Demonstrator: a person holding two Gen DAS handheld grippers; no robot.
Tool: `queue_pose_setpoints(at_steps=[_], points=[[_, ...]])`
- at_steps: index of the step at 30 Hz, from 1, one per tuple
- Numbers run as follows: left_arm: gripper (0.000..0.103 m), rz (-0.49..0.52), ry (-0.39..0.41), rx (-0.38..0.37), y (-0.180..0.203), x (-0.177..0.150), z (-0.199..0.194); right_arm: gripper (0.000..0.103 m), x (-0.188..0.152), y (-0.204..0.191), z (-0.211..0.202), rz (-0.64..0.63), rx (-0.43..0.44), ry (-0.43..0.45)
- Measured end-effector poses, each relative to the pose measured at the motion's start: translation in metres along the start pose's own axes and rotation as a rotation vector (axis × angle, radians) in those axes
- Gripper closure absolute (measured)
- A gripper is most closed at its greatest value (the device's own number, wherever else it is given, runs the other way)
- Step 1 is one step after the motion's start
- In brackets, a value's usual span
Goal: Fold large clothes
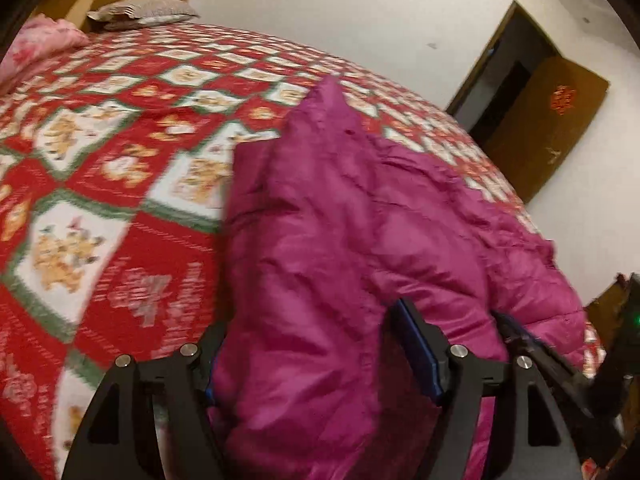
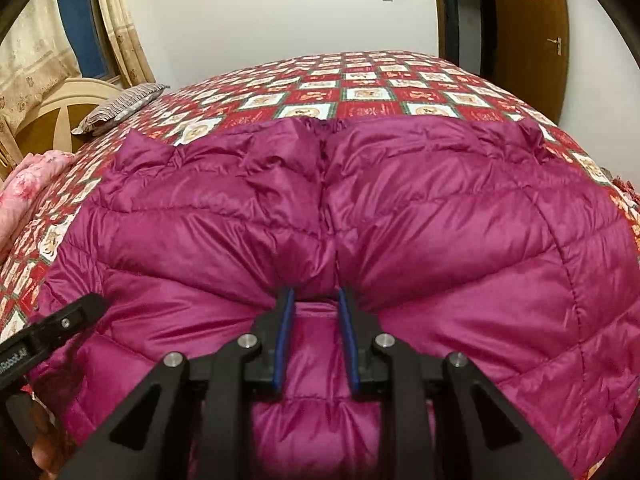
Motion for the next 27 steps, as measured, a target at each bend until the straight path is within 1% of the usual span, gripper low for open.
queue_pose_setpoints(at_steps=[1, 2, 3, 4, 6, 8, 11, 14, 16, 19, 20, 22, 24, 26, 27], points=[[0.043, -0.005, 0.008, -0.019, 0.003, 0.0, 0.0, 0.077, 0.0, 0.0, 0.0, 0.002, 0.002, 0.0], [0.052, -0.006, 0.017, -0.034, 0.005, 0.001, -0.001, 0.077, 0.0, 0.001, 0.0, 0.004, 0.005, 0.0], [0.067, 0.004, 0.032, -0.045, 0.009, 0.002, -0.003, 0.077, 0.0, 0.001, 0.0, 0.008, 0.009, -0.001], [0.079, 0.012, 0.038, -0.05, 0.011, 0.004, -0.004, 0.077, 0.0, 0.002, 0.001, 0.012, 0.012, -0.003], [0.086, 0.022, 0.056, -0.077, 0.016, 0.01, -0.011, 0.077, 0.0, 0.004, 0.001, 0.022, 0.018, -0.008], [0.089, 0.026, 0.093, -0.122, 0.022, 0.017, -0.023, 0.077, 0.0, 0.004, 0.002, 0.024, 0.017, -0.012], [0.091, 0.048, 0.125, -0.159, 0.034, 0.026, -0.04, 0.077, 0.002, 0.006, 0.002, 0.032, 0.018, -0.021], [0.092, 0.076, 0.143, -0.213, 0.049, 0.038, -0.061, 0.077, 0.004, 0.011, 0.001, 0.106, 0.047, -0.051], [0.092, 0.107, 0.158, -0.229, 0.057, 0.043, -0.076, 0.077, 0.004, 0.009, -0.002, 0.161, 0.081, -0.081], [0.092, 0.189, 0.185, -0.229, 0.068, 0.05, -0.105, 0.075, -0.004, -0.01, -0.007, 0.216, 0.177, -0.143], [0.092, 0.21, 0.192, -0.226, 0.069, 0.052, -0.114, 0.075, -0.008, -0.02, -0.009, 0.236, 0.226, -0.164], [0.092, 0.258, 0.196, -0.197, 0.069, 0.054, -0.13, 0.076, -0.017, -0.039, -0.01, 0.273, 0.324, -0.207], [0.092, 0.296, 0.191, -0.16, 0.067, 0.053, -0.138, 0.076, -0.025, -0.061, -0.01, 0.298, 0.42, -0.25], [0.092, 0.332, 0.187, -0.119, 0.066, 0.049, -0.139, 0.078, -0.03, -0.08, -0.009, 0.279, 0.481, -0.281], [0.091, 0.346, 0.187, -0.106, 0.066, 0.048, -0.138, 0.079, -0.03, -0.087, -0.009, 0.256, 0.49, -0.293]])
Point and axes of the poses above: each gripper's, at about its wrist camera, not at the fingertips, and z roughly the way its jaws point, y to its right, x to its top, the point moved 2 cm from there along z, roughly the way its jaws point, and after that the axes turned 9 degrees about z, right-handed, at the moved point
